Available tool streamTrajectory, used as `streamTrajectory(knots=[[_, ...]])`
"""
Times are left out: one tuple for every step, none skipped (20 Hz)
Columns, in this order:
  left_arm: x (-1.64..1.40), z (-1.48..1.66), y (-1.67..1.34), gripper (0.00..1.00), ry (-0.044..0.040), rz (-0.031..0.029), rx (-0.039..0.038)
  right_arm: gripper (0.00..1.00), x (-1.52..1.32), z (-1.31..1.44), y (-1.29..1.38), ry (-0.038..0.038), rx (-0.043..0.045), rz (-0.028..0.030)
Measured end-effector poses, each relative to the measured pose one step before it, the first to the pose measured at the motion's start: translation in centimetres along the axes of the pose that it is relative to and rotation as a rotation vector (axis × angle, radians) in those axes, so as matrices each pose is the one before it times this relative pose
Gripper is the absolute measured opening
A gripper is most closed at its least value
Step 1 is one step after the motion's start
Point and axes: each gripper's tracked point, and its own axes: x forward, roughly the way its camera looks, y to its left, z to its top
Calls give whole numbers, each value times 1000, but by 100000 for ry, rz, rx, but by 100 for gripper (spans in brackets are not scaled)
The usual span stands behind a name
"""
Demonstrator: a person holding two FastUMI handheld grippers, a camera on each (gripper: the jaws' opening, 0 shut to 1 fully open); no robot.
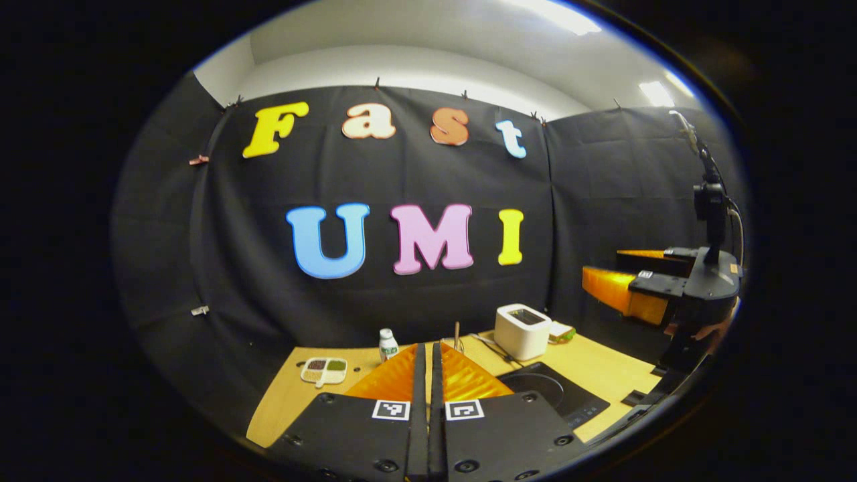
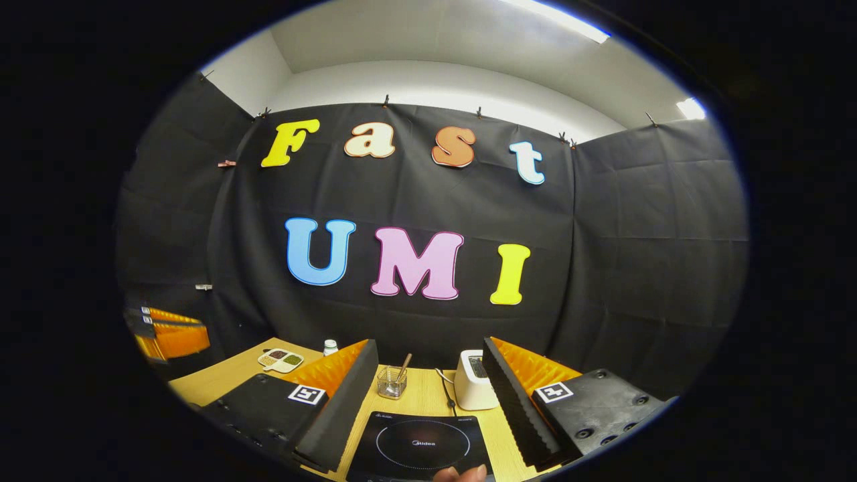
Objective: First push the handle of the pot to place it horizontally, then grasp the pot with both hands and set it on the induction cooktop.
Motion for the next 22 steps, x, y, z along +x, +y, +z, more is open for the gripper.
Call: streamTrajectory(knots=[[211, -1315, 231, 5, 5653, -157, -1628, 98, 29, -97, -83, 165, -231, -101], [186, -1427, 298, 5, 4981, 118, -2002, 98, 16, -57, -134, 151, -354, -154], [255, -1177, 385, 5, 4855, 241, -1993, 98, 3, -126, -126, 138, -188, -200], [331, -1300, 345, 5, 4687, 462, -1511, 98, -15, -144, -191, 169, 62, -191], [245, -1623, 269, 5, 5607, 129, -979, 98, -7, -91, -171, 405, 344, -191], [398, -1407, 84, 5, 5139, -626, -68, 98, -54, -138, -194, 335, 599, -270], [133, -1470, 293, 5, 4864, 158, 1123, 98, -89, -77, -210, 208, 585, -285], [223, -1542, 153, 5, 5929, -357, 1910, 98, 3, -143, -327, 181, 363, -643], [492, -1673, -44, 5, 6645, -1037, 1799, 98, -23, -178, -300, 337, 277, -613], [754, -1705, -217, 5, 7288, -2384, 864, 98, -31, -298, -246, 521, 294, -570], [718, -1908, -736, 5, 6902, -4327, -430, 98, 16, -208, -290, 595, 397, -657], [723, -1653, -695, 5, 5792, -4279, -1228, 98, -90, -209, -293, 528, 510, -688], [573, -1732, -299, 5, 6239, -3367, -1475, 98, -51, -143, -303, 388, 732, -551], [729, -1671, -63, 5, 5659, -1747, -965, 98, -131, -77, -261, 189, 375, -488], [480, -1283, 262, 5, 4704, -129, -517, 98, -51, 8, -366, -22, -55, -782], [567, -957, 384, 5, 4182, 286, -4, 98, -49, -71, -435, -38, -230, -757], [881, -874, 570, 5, 3359, 85, 187, 98, -124, -51, -321, 174, -157, -662], [668, -868, 207, 5, 3949, -702, -308, 98, 0, -164, -394, 371, 48, -760], [784, -732, 65, 6, 3833, -1029, -1112, 98, -43, -152, -455, 427, 303, -960], [768, -524, 156, 5, 3628, -653, -1481, 98, -119, -66, -364, 375, 402, -873], [621, -277, 193, 5, 2454, -131, -1406, 98, 59, -58, -443, 260, 349, -821], [507, 17, 211, 5, 1336, 508, -763, 98, -86, 8, -396, 89, 328, -714]])
